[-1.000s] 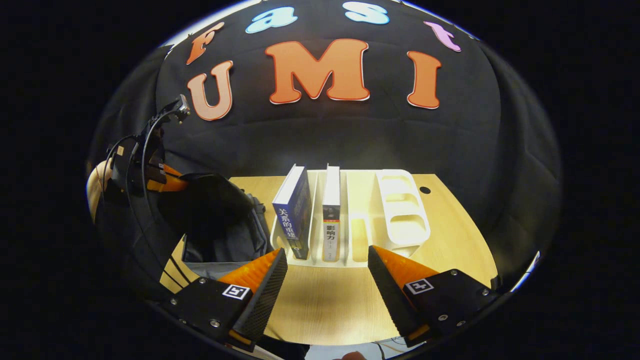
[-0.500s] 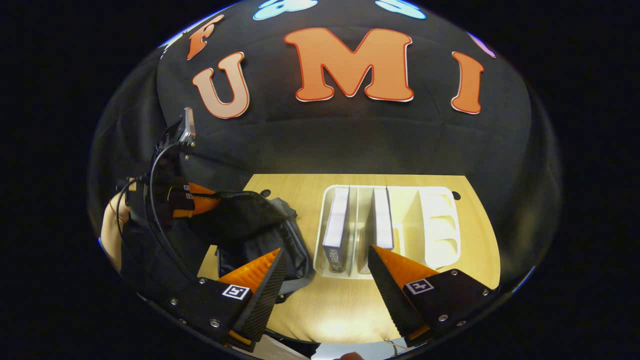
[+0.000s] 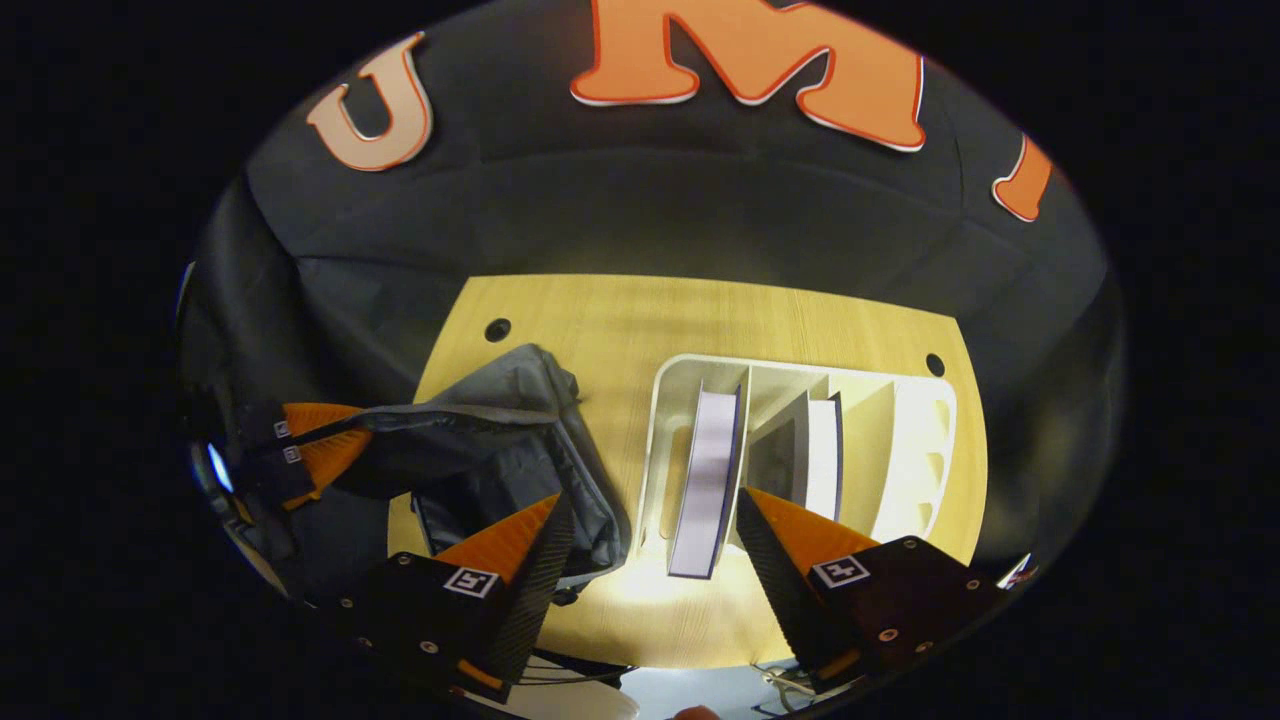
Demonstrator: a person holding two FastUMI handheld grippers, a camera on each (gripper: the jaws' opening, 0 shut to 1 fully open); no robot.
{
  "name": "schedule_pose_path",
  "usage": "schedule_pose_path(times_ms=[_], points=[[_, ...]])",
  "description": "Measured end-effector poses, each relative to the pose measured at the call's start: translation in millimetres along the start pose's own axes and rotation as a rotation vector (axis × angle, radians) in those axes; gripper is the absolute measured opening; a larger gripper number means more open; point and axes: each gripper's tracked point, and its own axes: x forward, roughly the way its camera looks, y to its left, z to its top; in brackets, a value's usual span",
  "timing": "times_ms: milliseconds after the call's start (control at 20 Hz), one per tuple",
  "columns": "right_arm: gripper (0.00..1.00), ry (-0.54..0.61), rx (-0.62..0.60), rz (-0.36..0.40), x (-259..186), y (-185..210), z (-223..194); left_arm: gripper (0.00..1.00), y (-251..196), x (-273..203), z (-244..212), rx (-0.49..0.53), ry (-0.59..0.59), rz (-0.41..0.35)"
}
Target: Open the schoolbag, grab two books from the bookshelf and put them into the schoolbag.
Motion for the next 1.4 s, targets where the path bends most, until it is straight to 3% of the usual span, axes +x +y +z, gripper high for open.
schedule_pose_path(times_ms=[200, 550, 650, 700, 750, 850, 1200, 1400], points=[[0.98, 0.08, -0.013, -0.073, 42, -10, 0, 0.01, 0, 4, -1, -0.017, -0.009, -0.013], [0.98, 0.181, 0.062, -0.107, 92, -16, -11, 0.02, 4, 8, -4, -0.024, -0.019, -0.016], [0.92, 0.195, 0.087, -0.114, 103, -18, -13, 0.02, 5, 7, -6, -0.024, -0.02, -0.017], [0.8, 0.206, 0.094, -0.118, 108, -23, -16, 0.02, 4, 7, -6, -0.023, -0.02, -0.02], [0.82, 0.227, 0.094, -0.115, 113, -23, -20, 0.02, 4, 7, -6, -0.023, -0.021, -0.022], [0.41, 0.222, 0.122, -0.105, 115, -20, -16, 0.01, 4, 9, -6, -0.027, -0.019, -0.021], [0.4, 0.17, 0.113, -0.088, 83, -23, -9, 0.02, 4, 9, -5, -0.026, -0.02, -0.024], [0.39, 0.11, 0.112, -0.069, 36, -21, -3, 0.02, 2, 10, -5, -0.032, -0.026, -0.031]])
